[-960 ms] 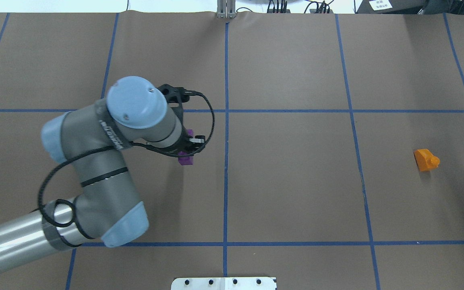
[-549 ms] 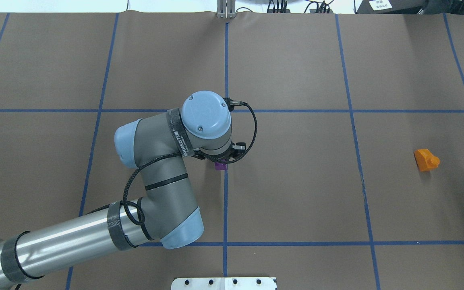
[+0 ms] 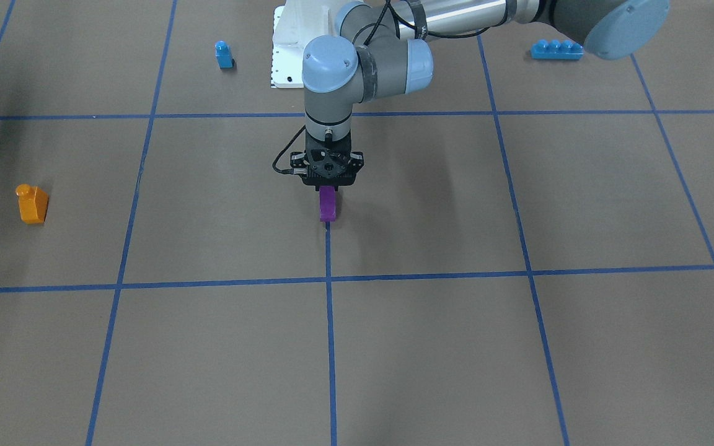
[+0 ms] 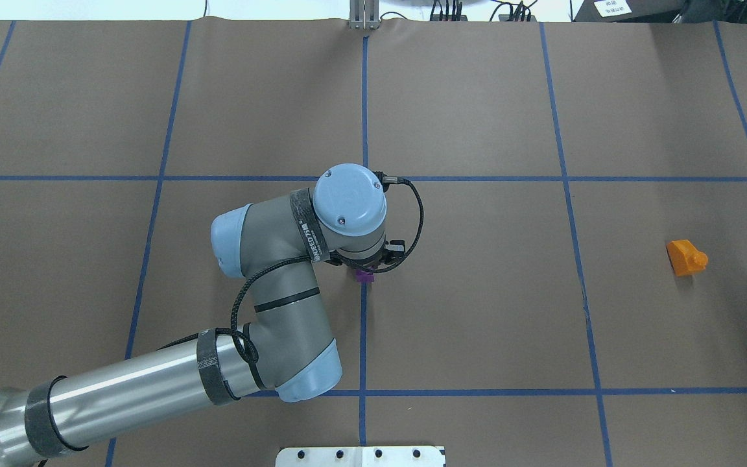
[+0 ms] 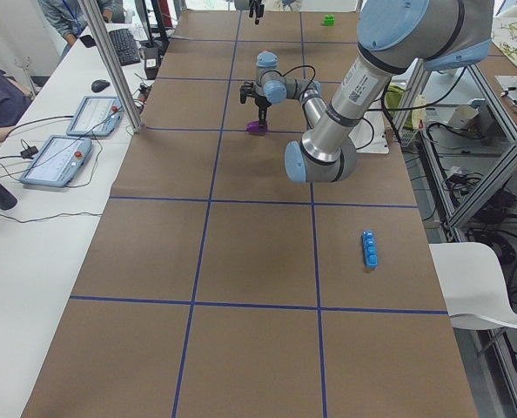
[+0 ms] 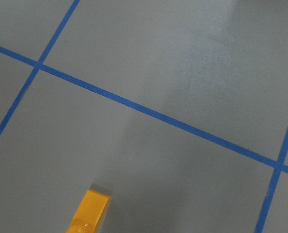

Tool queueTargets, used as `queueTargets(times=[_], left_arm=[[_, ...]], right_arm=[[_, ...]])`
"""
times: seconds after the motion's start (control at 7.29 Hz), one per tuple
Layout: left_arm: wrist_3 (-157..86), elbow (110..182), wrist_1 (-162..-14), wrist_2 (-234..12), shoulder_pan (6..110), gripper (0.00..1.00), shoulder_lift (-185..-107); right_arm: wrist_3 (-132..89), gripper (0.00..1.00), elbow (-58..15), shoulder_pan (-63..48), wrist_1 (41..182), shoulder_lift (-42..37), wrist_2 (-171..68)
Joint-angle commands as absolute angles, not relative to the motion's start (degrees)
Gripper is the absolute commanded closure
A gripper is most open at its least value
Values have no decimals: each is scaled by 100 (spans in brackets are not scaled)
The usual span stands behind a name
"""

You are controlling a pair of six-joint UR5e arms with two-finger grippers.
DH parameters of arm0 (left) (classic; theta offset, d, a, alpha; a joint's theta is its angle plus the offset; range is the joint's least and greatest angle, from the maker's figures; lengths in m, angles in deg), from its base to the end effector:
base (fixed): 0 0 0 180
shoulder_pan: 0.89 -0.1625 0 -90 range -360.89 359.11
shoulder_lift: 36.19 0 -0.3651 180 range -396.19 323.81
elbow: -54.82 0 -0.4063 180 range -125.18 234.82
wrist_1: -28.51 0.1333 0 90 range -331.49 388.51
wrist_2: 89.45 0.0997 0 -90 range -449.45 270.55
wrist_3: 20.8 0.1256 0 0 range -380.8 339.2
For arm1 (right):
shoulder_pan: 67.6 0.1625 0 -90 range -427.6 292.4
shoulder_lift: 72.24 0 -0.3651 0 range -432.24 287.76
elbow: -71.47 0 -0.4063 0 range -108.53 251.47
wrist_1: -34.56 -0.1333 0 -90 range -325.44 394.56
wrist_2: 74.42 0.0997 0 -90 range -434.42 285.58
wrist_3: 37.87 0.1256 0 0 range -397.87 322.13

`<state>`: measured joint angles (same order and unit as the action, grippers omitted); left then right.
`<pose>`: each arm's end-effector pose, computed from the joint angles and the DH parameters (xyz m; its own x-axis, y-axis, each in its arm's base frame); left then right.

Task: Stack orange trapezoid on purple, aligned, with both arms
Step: 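Lower the purple block onto the table center with the left gripper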

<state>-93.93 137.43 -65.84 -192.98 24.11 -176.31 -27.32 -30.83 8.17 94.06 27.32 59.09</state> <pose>0.6231 -0.4052 0.1310 0.6648 0.0013 -0.7470 0.0655 0.9960 0.0601 -0.0722 -0.4753 0.5246 0.6376 -0.3865 0.6665 0.0904 0.8966 0.4334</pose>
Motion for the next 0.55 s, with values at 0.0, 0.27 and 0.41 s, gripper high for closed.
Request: queueTargets(times=[0.0,0.27,0.41], left_arm=[[-9366,13726,-6588,-19298,2407,100,-17628],[-9331,13691,-6597,-19298,2407,100,-17628],[-9331,13691,-6597,-19298,2407,97,-17628]], right_arm=[[-2732,0,-3083,817,9406,2725,5917],[-2732,0,-3083,817,9415,2725,5917],[-2732,0,-3083,817,9406,2725,5918]])
